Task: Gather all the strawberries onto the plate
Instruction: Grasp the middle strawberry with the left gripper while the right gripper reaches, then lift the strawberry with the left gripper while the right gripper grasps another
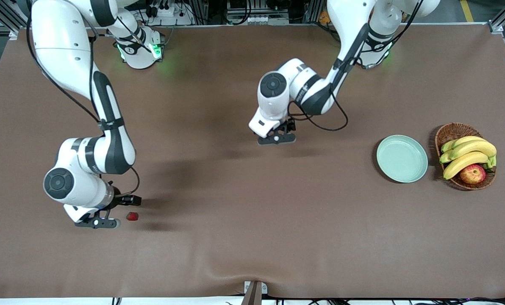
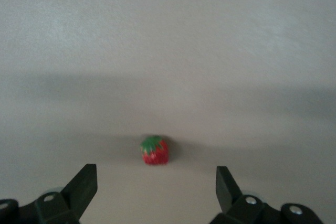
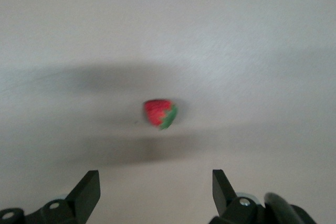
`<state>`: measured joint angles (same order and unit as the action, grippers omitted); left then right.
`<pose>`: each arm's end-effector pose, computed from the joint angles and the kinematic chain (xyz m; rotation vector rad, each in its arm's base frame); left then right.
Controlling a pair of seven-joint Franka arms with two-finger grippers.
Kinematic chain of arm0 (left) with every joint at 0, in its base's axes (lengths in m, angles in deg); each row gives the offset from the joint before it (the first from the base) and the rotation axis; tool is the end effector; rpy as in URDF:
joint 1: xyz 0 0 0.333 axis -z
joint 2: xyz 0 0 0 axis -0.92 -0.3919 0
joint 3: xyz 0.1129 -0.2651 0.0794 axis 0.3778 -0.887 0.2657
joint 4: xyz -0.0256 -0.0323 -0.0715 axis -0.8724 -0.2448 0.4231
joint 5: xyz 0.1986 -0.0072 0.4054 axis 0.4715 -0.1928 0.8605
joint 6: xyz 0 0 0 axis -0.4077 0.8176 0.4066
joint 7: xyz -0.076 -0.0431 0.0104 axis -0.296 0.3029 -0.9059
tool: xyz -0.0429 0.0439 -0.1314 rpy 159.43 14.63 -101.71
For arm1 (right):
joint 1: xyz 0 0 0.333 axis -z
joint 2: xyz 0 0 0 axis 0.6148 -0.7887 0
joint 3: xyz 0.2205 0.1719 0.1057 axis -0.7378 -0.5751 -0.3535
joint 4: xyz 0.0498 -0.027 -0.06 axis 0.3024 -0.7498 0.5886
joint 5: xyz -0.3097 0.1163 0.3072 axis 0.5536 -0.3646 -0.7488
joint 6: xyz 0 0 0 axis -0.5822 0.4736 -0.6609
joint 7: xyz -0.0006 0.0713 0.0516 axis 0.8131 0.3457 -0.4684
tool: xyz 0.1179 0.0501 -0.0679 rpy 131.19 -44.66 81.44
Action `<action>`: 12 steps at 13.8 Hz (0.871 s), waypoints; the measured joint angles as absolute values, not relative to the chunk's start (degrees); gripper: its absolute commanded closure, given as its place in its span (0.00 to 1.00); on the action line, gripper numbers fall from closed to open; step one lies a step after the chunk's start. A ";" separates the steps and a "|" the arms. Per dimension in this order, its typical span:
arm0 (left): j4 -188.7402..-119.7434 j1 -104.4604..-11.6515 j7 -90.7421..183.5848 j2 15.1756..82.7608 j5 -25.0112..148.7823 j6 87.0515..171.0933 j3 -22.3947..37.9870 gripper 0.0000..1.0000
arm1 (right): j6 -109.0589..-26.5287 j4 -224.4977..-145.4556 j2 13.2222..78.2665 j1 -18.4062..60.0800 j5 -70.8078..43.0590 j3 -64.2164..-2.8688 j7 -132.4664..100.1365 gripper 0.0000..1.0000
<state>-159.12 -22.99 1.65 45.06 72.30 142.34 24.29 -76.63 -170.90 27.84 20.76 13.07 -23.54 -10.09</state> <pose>0.4720 -0.4814 0.1533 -3.0869 -0.1290 0.0633 0.7516 0.0559 0.1742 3.1073 -0.0354 -0.0077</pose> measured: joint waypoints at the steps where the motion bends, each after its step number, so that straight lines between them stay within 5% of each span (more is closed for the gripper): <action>1: -159.49 -23.23 1.53 44.30 72.30 143.89 24.29 0.00 | -78.02 -170.94 27.16 21.50 13.06 -23.55 -11.54 0.15; 7: -161.08 -22.46 -0.76 39.51 72.85 151.59 24.15 0.00 | -84.25 -170.63 23.06 22.29 10.74 -24.29 -12.46 0.32; 12: -161.99 -22.07 -3.28 38.15 77.38 151.71 24.13 0.00 | -84.28 -169.08 22.07 22.30 9.08 -24.55 -12.46 0.32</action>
<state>-161.99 -22.07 -3.28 38.15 77.38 151.71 24.13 -84.28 -169.08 22.07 22.30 9.08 -24.55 -12.46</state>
